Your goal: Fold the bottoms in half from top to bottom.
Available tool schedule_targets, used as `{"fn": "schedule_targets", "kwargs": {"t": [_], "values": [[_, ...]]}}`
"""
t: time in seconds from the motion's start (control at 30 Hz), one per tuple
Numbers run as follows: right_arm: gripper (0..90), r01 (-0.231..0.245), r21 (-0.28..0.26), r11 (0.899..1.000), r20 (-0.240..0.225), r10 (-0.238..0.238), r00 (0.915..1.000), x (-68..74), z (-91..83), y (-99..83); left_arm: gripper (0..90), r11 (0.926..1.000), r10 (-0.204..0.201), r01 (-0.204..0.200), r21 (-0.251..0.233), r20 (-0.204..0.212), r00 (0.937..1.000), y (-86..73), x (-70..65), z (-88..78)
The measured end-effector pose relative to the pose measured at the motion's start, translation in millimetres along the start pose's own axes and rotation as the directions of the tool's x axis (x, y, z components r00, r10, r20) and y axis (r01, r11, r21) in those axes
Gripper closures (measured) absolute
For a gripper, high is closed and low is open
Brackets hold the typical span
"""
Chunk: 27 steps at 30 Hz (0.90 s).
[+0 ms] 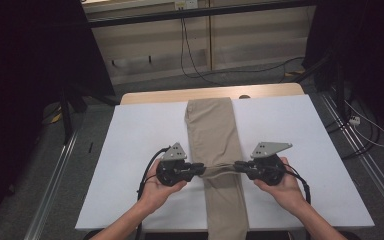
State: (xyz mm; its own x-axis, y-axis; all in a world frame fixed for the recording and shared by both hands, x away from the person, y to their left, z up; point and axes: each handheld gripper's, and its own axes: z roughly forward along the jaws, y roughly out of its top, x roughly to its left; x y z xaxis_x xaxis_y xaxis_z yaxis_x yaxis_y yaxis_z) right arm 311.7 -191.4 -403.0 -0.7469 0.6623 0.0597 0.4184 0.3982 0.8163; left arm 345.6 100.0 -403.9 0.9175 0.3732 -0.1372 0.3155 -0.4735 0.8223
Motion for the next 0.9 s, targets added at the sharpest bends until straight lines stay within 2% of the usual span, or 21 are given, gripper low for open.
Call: {"fn": "schedule_targets", "kwargs": {"t": [0.17,0.3,0.47,0.5,0.57,0.67,0.77,0.9], "values": [[85.8,0.010,0.015,1.000,-0.045,-0.009,0.9989,22.1,-13.2,-15.5,82.1,0.9993,0.012,-0.013,0.034,0.054,0.9985,-12.8,-21.4,-6.3],[85.7,0.019,0.035,0.999,-0.069,-0.016,0.9975,35.8,-19.3,-27.0,82.2,0.9980,0.022,-0.027,0.057,0.077,0.9968,-19.8,-34.1,-7.2],[85.7,-0.001,0.056,0.998,-0.087,0.006,0.9962,36.7,-19.5,-34.6,82.6,0.9961,0.004,-0.013,0.088,0.093,0.9956,-24.7,-39.2,-2.6],[85.7,-0.001,0.057,0.998,-0.091,0.006,0.9958,37.5,-19.8,-34.5,82.6,0.9951,-0.001,-0.008,0.098,0.092,0.9958,-24.2,-41.5,-4.6],[85.7,0.007,0.046,0.999,-0.100,-0.003,0.9950,41.9,-22.4,-34.2,82.7,0.9957,0.010,-0.019,0.090,0.094,0.9955,-24.5,-48.0,-11.3],[85.6,0.009,0.035,0.999,-0.132,-0.004,0.9912,50.9,-29.7,-38.3,82.7,0.9968,0.008,-0.017,0.079,0.117,0.9931,-30.0,-54.7,-17.9],[85.6,0.029,0.051,0.998,-0.136,-0.022,0.9905,63.5,-34.5,-43.8,82.7,0.9956,0.014,-0.027,0.090,0.142,0.9898,-37.0,-65.4,-18.9],[85.4,0.025,0.055,0.998,-0.151,-0.017,0.9883,76.8,-43.3,-51.9,82.6,0.9936,0.050,-0.067,0.090,0.183,0.9818,-44.8,-78.9,-23.6]]}}
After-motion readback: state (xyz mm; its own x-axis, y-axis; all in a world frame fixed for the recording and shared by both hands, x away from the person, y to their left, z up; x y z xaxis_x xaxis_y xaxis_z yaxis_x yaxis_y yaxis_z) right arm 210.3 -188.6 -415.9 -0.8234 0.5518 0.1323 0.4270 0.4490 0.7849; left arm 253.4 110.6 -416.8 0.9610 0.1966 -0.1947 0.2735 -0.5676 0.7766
